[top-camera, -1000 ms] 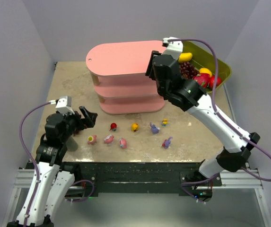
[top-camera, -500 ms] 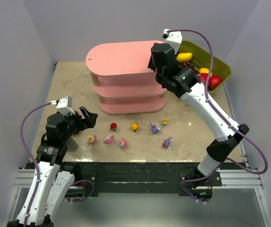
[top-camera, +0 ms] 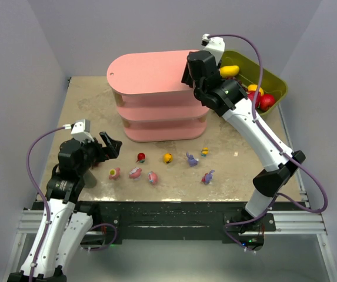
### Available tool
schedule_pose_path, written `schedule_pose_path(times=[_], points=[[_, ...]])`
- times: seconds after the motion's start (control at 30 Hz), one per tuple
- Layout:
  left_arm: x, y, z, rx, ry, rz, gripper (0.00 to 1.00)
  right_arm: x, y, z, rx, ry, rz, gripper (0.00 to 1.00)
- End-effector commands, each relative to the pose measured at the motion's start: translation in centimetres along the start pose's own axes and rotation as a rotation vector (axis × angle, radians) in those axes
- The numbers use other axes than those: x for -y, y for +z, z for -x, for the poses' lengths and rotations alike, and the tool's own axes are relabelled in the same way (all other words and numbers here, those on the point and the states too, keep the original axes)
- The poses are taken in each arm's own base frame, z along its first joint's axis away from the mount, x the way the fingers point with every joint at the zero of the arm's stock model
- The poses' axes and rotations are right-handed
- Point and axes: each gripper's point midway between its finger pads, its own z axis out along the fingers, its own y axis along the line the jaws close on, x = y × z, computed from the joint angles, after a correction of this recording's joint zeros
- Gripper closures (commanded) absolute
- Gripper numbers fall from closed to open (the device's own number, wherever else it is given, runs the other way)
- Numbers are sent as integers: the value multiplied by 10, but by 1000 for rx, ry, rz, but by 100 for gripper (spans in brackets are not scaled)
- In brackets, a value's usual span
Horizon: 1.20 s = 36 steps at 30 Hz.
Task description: Place and organize the plastic toys onto the shelf
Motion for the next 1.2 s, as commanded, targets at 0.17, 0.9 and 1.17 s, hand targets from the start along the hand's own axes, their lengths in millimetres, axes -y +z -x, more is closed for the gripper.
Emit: schedule_pose_path(times=[0.17,0.9,1.17], points=[[1,-1,6,26,-9,-2,0,-2,3,1,-13,-3,-1,27],[-3,0,8,29,-4,22,0,2,-62,66,138,8,218,1],[4,-2,14,37,24,-15,0,27,-104,52,201,-9,353,1]])
